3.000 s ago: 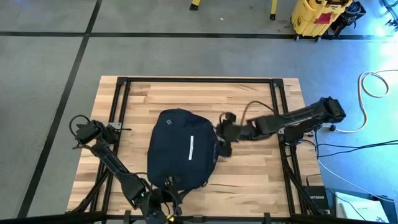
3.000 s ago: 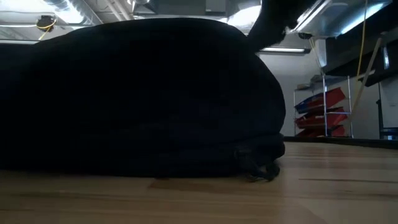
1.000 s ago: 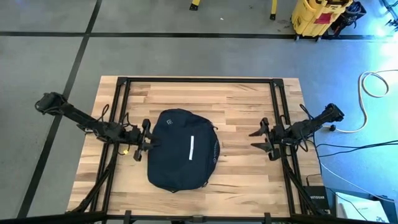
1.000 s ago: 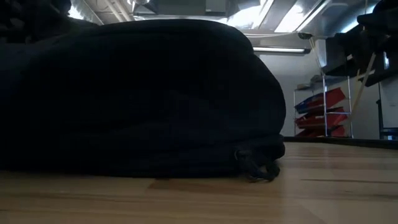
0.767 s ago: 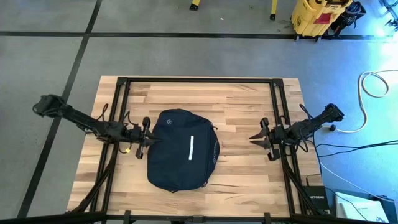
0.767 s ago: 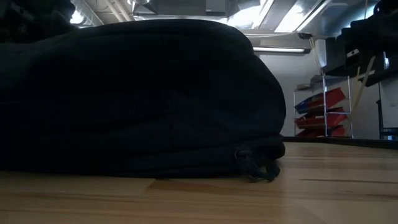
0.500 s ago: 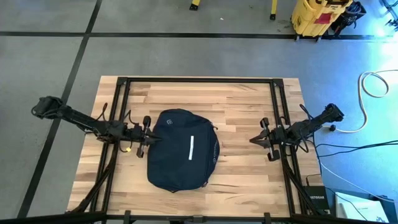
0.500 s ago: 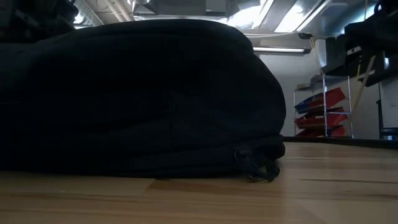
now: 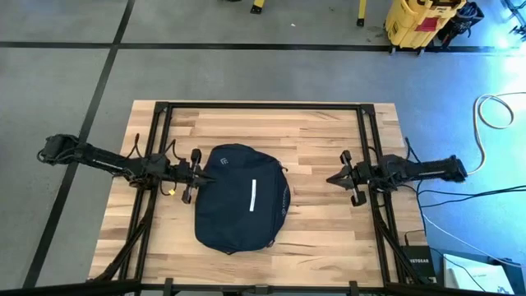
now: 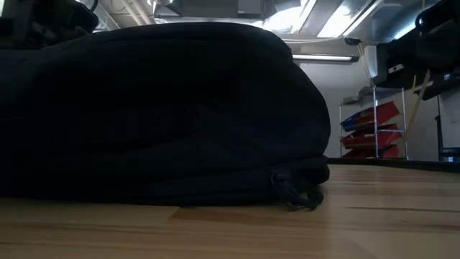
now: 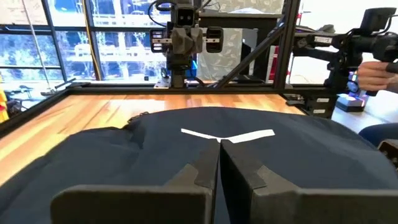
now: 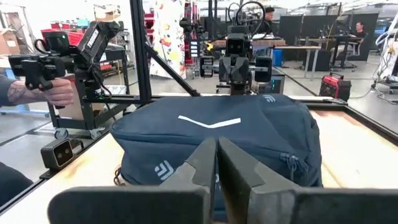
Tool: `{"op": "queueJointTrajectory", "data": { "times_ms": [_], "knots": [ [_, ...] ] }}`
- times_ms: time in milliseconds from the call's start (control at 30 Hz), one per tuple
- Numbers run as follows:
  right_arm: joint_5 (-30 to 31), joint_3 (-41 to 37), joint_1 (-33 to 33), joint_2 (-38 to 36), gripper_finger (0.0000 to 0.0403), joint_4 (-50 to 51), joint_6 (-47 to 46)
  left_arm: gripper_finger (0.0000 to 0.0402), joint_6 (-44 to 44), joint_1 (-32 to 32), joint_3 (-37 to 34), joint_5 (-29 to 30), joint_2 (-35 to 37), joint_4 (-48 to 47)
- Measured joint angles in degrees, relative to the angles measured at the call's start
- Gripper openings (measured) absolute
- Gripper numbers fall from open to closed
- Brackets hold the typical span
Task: Unpack backpack
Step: Return to Home Position
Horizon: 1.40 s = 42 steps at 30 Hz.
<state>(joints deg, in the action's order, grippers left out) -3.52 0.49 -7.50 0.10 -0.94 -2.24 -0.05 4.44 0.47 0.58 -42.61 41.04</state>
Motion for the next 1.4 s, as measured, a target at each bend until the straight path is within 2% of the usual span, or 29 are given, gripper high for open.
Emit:
{"op": "queueJointTrajectory", "data": {
  "times_ms": [233, 467, 667, 800, 867, 1033, 1133, 1400],
  "knots": [
    [-6.03, 0.0, 6.6, 0.0, 0.0, -1.1, 0.81, 0.0, 0.55, -4.21, 0.0, -5.79, 2.36, -1.67],
    [-6.64, 0.0, 7.25, 0.0, 0.0, -1.29, 1.02, 0.0, 0.52, -3.63, 0.0, -4.68, 15.88, -15.44],
    [-6.65, -0.02, 7.19, 0.0, 0.0, -1.32, 1.25, 0.0, 1.24, -0.87, 0.0, -0.63, 29.65, -27.08],
    [-6.25, -0.02, 7.16, 0.0, 0.0, -1.29, 3.32, 0.0, 2.62, 0.75, 0.0, 4.11, 36.81, -35.32],
    [-4.8, -0.02, 7.18, 0.0, 0.0, -1.07, 4.08, 0.0, 2.57, 1.24, 0.03, 4.67, 39.43, -39.75],
    [2.75, -0.02, 7.16, 0.02, 0.0001, 0.01, 1.03, 0.0, 2.02, 1.1, 0.07, 3.44, 40.11, -40.09],
    [3.38, -0.02, 7.16, 0.05, 0.0001, 0.36, -3.57, 0.0, 1.76, 1.04, 0.07, 3.38, 40.13, -40.11],
    [3.44, -0.02, 7.16, 0.13, 0.0001, 0.39, -3.75, 0.0, 1.54, 1.04, 0.09, 3.22, 40.11, -40.25]
  ]
}}
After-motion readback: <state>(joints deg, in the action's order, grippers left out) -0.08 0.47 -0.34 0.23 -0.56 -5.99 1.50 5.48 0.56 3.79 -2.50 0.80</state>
